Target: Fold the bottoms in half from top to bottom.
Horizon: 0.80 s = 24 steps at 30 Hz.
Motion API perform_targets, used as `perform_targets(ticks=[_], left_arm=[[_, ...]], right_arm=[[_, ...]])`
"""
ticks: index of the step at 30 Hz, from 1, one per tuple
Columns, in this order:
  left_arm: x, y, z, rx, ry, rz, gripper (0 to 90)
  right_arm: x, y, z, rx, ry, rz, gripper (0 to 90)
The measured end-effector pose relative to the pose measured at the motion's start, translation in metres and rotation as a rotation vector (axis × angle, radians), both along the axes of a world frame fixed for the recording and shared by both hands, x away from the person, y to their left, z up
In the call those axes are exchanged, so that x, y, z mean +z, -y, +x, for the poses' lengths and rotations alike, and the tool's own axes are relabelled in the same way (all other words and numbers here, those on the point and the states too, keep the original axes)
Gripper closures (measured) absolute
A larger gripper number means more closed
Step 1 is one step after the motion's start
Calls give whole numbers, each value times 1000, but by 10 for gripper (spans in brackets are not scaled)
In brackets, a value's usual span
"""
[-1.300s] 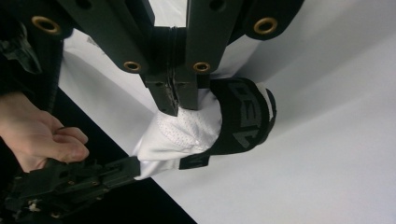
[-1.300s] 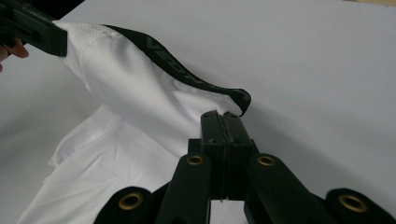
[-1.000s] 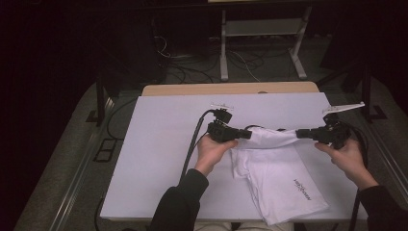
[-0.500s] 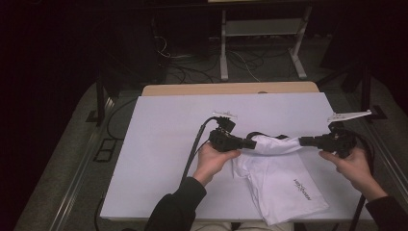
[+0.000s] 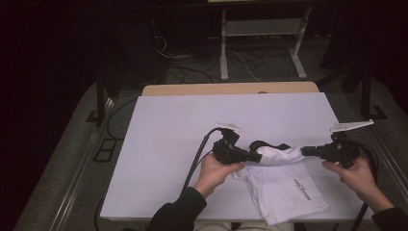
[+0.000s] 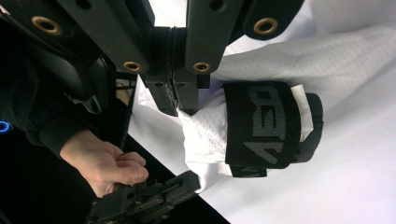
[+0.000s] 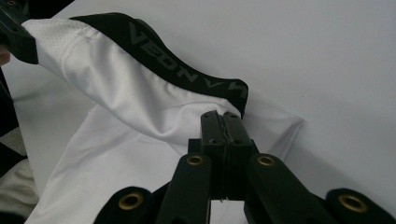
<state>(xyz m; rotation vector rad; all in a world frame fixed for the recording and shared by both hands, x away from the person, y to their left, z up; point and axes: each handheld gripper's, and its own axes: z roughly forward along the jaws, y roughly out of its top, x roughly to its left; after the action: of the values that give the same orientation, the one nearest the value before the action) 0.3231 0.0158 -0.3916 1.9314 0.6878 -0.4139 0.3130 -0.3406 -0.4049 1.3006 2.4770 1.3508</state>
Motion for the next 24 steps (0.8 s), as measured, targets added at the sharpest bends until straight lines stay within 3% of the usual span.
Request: perform_targets(ticks=[8, 24], left_arm=[[-13, 6, -13, -23, -36, -28, 882], [-33, 14, -33, -57, -65, -13, 882]], right_arm=[[-6, 3, -6, 1, -5, -14, 881], [-18, 8, -21, 14, -32, -25, 881]])
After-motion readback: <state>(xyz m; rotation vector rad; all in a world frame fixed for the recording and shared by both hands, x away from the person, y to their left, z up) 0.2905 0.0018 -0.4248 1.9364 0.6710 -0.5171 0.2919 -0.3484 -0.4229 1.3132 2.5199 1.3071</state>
